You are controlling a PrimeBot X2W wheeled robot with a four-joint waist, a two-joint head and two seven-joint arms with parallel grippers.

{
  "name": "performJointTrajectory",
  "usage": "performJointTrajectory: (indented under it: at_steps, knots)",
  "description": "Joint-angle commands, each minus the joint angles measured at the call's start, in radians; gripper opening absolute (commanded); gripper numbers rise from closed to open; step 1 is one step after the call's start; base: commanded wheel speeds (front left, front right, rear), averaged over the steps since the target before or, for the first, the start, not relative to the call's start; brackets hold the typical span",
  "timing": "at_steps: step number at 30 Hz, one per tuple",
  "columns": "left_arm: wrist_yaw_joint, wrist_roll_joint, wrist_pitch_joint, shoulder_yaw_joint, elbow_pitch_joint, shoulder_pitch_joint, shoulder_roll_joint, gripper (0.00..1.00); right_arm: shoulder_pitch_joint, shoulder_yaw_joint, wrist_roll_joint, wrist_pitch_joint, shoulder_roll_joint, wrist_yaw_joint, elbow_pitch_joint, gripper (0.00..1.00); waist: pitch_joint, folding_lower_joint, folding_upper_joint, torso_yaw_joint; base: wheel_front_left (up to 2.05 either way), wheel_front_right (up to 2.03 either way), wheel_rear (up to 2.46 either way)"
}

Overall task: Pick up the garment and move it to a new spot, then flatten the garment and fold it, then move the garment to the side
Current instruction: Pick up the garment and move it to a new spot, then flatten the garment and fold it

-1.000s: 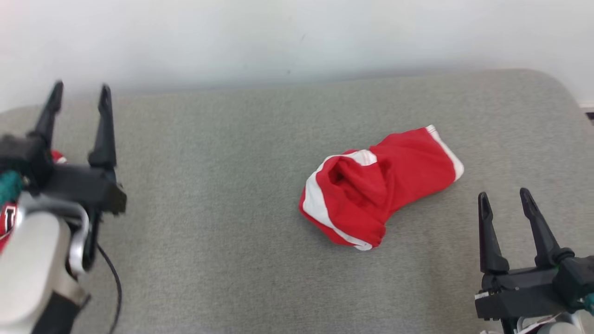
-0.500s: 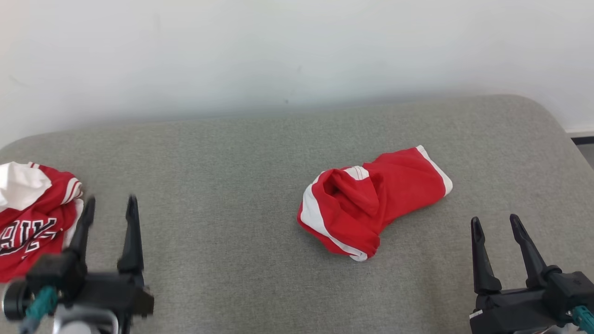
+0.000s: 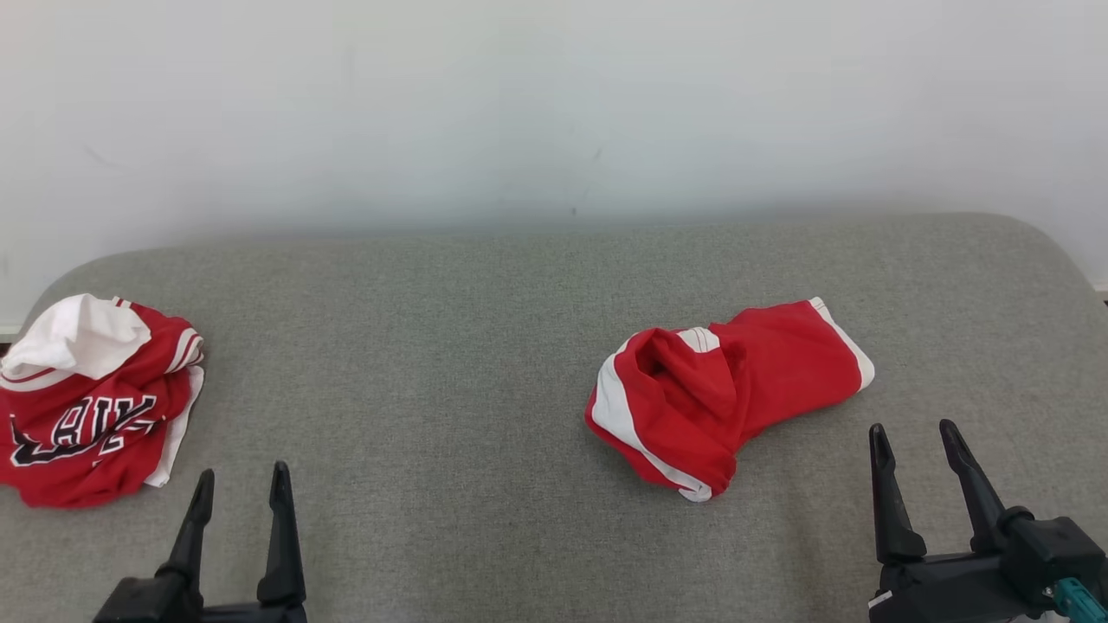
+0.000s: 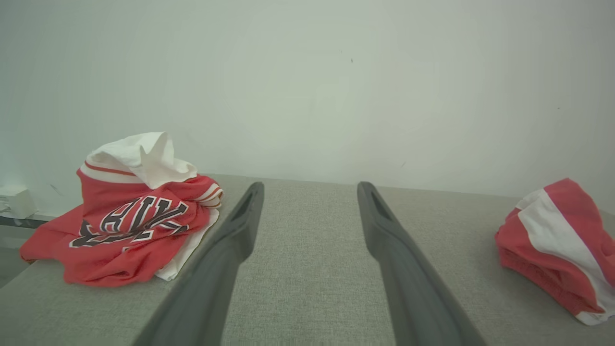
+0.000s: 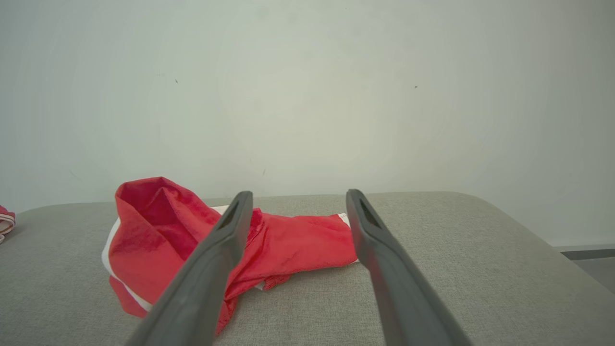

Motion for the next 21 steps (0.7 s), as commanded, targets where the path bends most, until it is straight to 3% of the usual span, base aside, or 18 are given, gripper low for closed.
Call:
performJointTrajectory:
  at_steps: [1,21]
  knots:
    - [-0.004,0.015,-0.003,0.012,-0.007,0.026,-0.017,1.0,0.007,0.002,0.003,-0.004,0.001,-0.002,0.006,1.0,-0.004,0.0,0.0,0.004,0.0,0.0,0.0]
    - [-0.107,0.149,-0.003,0.139,0.022,0.083,-0.143,1.0,0.007,0.036,0.024,-0.013,0.001,-0.002,0.077,1.0,-0.002,0.0,0.0,0.026,0.0,0.0,0.0]
